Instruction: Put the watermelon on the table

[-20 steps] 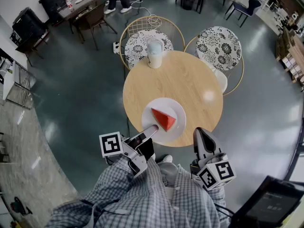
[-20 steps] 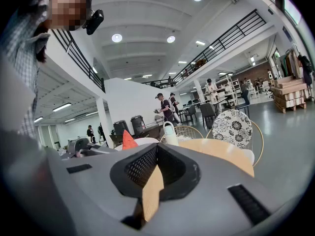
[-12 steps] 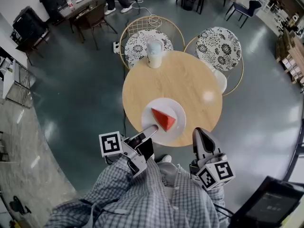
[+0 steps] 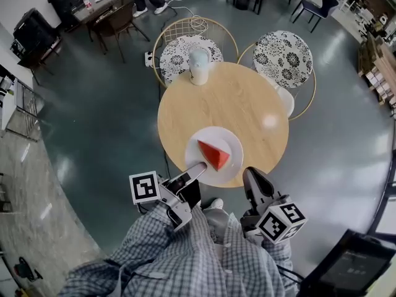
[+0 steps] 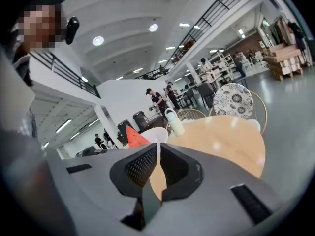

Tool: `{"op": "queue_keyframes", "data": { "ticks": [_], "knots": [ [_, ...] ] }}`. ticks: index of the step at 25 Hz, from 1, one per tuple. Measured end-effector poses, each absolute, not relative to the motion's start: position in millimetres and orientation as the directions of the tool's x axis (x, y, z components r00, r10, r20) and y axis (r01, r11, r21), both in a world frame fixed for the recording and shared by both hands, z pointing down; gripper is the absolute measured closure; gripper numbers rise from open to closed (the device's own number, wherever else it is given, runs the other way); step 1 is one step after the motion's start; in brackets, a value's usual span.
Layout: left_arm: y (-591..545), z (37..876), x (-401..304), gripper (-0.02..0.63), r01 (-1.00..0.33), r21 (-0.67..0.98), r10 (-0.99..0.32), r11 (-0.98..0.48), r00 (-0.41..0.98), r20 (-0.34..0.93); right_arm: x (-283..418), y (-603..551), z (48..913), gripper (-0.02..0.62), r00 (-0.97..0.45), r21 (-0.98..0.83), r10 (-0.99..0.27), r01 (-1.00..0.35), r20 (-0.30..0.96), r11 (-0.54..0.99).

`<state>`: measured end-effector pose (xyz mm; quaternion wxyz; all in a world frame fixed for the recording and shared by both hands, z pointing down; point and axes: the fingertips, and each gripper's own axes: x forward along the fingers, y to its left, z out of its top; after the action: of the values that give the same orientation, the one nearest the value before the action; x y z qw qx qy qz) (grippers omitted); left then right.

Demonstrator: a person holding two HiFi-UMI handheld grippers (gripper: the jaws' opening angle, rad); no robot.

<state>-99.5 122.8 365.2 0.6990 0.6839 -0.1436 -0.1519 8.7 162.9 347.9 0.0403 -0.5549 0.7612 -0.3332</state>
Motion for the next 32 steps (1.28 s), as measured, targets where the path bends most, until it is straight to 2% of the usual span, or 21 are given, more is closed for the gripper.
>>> {"op": "queue_keyframes", "data": {
  "ticks": [4, 7, 12, 18, 32],
  "knots": [
    [123, 367, -103, 0.580, 0.016, 1.000, -0.405, 0.018, 0.914, -0.007, 5, 161, 351, 0.583, -0.371, -0.686, -0.882, -0.724, 0.290, 0.079],
    [123, 365, -105, 0.580, 0.017, 1.000, -0.398, 0.018, 0.917, -0.009, -3, 161, 352, 0.534, -0.401, -0.744, -0.875, -0.664, 0.272, 0.073],
    [122, 363, -110, 0.580, 0.023, 1.000, -0.383, 0.014, 0.924, -0.016, -15, 160, 358, 0.534, -0.420, -0.764, -0.860, -0.643, 0.289, 0.057],
    [120, 365, -118, 0.580, 0.024, 1.000, -0.363, 0.012, 0.932, -0.018, -28, 156, 361, 0.535, -0.420, -0.821, -0.875, -0.568, 0.242, 0.046],
    [125, 370, -139, 0.580, 0.020, 1.000, -0.306, 0.006, 0.952, -0.017, -52, 167, 366, 0.534, -0.372, -0.796, -0.895, -0.604, 0.245, 0.032]
  ]
}}
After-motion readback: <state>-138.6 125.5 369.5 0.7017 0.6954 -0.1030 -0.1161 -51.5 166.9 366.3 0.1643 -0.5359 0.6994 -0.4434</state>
